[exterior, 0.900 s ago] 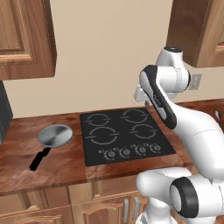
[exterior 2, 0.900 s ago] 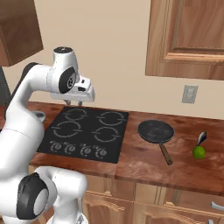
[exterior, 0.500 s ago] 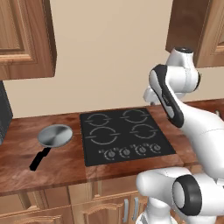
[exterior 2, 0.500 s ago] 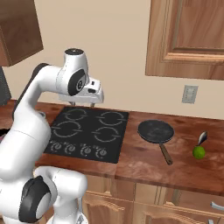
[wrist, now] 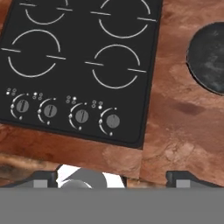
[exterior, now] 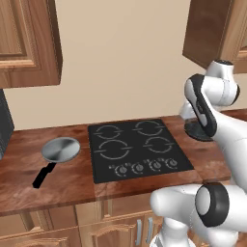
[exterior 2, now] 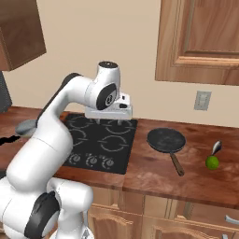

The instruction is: Place both pans onto different burners. Then place the lime and the fish on different pans.

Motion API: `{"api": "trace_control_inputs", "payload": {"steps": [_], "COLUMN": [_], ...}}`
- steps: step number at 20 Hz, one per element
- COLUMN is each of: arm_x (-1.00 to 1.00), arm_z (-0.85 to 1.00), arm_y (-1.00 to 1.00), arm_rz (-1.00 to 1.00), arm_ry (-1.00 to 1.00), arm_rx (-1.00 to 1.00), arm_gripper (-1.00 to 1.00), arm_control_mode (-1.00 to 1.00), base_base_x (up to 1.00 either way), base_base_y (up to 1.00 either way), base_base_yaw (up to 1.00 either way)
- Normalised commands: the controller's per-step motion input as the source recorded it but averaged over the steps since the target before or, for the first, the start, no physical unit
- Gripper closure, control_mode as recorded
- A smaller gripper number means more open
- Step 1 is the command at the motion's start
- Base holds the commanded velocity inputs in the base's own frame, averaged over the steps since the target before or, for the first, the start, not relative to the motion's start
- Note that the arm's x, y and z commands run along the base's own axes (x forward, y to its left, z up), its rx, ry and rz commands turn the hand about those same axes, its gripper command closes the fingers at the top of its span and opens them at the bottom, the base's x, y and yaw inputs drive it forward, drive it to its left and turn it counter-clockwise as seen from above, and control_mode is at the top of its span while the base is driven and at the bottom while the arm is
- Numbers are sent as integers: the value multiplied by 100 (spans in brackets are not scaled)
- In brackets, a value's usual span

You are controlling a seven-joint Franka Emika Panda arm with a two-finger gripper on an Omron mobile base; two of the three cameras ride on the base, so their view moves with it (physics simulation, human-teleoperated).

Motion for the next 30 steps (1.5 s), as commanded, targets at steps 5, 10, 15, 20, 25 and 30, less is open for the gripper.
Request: {"api": "trace_control_inputs", "payload": {"steps": [5,10,15,20,25,30], "arm_x": [0,0,0,1,4,16], "arm_z": [-37,-42,-31,-29,-32,-30], "arm_y": [-70,-66,-62,-61,-54,-41], "arm_rz": [3,1,0,2,3,3], "arm_ry": [14,12,7,3,0,0], "arm_rx": [0,0,0,-1,0,0], "arm_gripper": [-100,-100,-100,-100,-100,-100], "arm_control_mode": [-100,-100,-100,-100,-100,-100], "base_base_x": [0,0,0,0,0,0], "base_base_y": [0,0,0,0,0,0], "base_base_yaw": [0,0,0,0,0,0]}}
